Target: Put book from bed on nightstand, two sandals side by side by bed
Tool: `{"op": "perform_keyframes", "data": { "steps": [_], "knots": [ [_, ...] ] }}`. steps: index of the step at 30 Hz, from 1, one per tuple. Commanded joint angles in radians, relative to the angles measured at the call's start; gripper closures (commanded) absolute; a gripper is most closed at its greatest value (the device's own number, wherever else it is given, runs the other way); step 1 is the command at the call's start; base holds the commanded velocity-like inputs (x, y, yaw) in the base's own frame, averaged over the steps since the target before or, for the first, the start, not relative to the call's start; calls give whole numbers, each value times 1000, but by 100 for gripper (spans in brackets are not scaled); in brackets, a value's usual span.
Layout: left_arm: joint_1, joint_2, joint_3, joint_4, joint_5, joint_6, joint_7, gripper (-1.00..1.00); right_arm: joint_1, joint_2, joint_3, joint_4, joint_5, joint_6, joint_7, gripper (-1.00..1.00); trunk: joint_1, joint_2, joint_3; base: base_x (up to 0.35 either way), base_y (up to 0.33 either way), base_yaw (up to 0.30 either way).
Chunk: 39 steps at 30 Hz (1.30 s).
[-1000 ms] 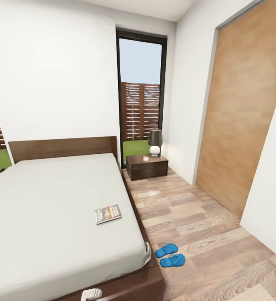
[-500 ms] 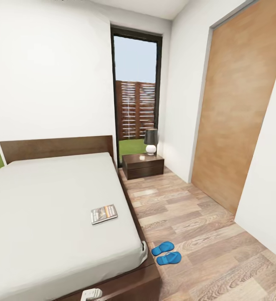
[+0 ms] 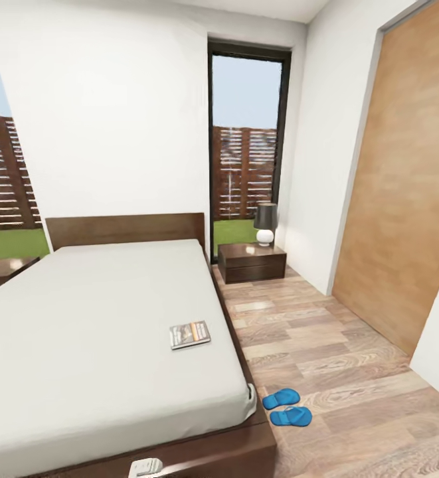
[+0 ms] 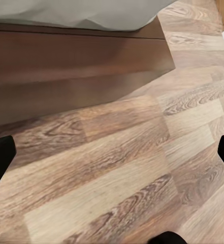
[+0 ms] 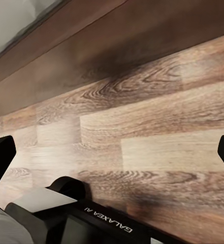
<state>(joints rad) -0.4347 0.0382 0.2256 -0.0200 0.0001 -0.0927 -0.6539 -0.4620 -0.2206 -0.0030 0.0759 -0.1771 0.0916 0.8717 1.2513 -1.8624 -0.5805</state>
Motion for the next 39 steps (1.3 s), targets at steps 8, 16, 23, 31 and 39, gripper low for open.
{"op": "perform_keyframes", "data": {
  "steps": [8,16,23,31,39],
  "knots": [
    [-1,0,1,2,0,-4,-3,-100,-1,0,0,2,-10,10,4,-100,0,-1,-11,0,0,158],
    [-1,0,1,2,0,-4,-3,-100,-1,0,0,2,-10,10,4,-100,0,-1,-22,0,0,135],
    [-1,0,1,2,0,-4,-3,-100,-1,0,0,2,-10,10,4,-100,0,-1,-32,0,0,133],
    [-1,0,1,2,0,-4,-3,-100,-1,0,0,2,-10,10,4,-100,0,-1,-43,0,0,133],
    [-1,0,1,2,0,-4,-3,-100,-1,0,0,2,-10,10,4,-100,-4,6,-51,0,0,132]
  ]
}}
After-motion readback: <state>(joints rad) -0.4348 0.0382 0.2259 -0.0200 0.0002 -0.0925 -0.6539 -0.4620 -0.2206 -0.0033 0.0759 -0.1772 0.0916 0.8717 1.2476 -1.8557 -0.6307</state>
